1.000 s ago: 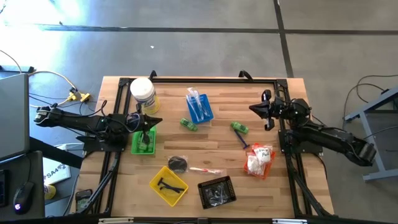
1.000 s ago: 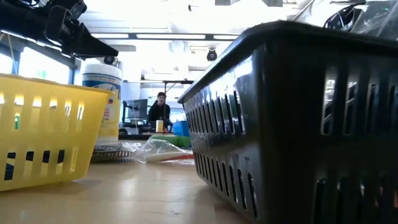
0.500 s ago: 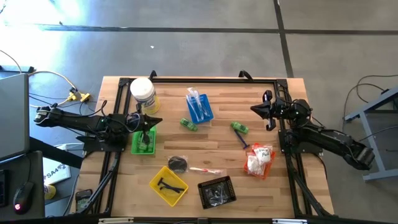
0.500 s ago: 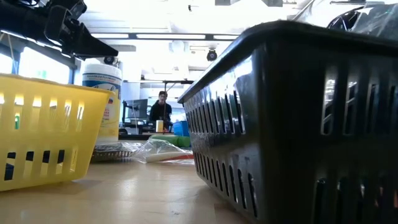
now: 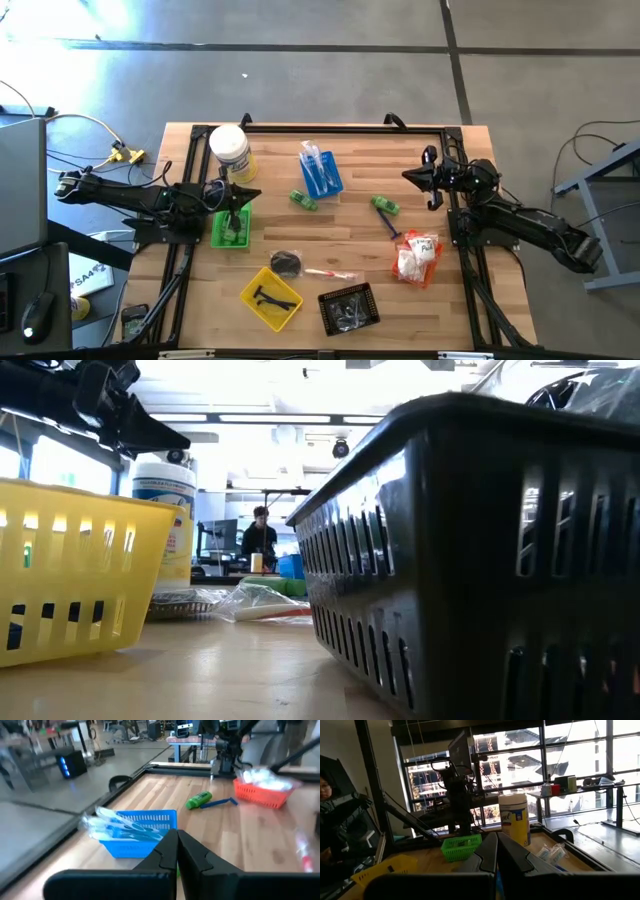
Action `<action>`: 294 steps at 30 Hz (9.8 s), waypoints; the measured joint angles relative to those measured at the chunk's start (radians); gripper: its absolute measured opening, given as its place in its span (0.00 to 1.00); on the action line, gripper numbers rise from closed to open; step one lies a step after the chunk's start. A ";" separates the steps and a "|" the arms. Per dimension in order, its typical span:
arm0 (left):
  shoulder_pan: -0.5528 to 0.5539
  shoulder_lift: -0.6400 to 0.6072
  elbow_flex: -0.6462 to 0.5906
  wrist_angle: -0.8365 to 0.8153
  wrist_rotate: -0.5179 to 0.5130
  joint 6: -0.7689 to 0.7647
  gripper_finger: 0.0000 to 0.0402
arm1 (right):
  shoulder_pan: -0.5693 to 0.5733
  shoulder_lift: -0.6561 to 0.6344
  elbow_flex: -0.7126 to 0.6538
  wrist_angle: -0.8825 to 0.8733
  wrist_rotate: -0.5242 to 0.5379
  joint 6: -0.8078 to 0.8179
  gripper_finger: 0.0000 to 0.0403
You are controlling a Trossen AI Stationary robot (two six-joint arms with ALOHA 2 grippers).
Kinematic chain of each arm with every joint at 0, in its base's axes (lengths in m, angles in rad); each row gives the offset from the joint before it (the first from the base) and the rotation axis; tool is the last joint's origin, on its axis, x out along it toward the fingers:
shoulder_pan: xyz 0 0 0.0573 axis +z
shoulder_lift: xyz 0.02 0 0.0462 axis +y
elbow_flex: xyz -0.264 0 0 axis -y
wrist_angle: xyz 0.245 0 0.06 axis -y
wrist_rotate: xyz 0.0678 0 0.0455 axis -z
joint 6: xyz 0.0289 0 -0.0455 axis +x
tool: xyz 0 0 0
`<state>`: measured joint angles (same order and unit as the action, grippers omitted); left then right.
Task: Pick & Place Travel size toiletries
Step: Put the red toothbrush into the blue bin, then put the green shampoo into the green bin
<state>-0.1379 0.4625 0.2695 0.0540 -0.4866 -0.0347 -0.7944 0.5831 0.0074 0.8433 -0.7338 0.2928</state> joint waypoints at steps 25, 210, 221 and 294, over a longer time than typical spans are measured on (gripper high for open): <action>-0.023 1.183 0.771 -0.313 0.690 -0.105 0.19 | 0.000 0.000 -0.002 -0.017 0.063 0.028 0.00; 0.282 1.410 0.652 0.400 -0.096 -0.702 0.28 | 0.155 0.005 -0.002 -0.159 0.100 -0.024 0.00; 0.282 1.410 0.652 0.401 -0.083 -0.693 0.01 | 0.155 0.005 -0.002 -0.159 0.106 0.019 0.00; 0.050 0.850 0.652 -0.001 -0.112 0.164 0.31 | 0.188 0.005 -0.002 -0.143 0.071 0.051 0.00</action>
<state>-0.0884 1.3126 0.9211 0.0531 -0.5990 0.1289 -0.6064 0.5880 0.0051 0.7000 -0.6624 0.3443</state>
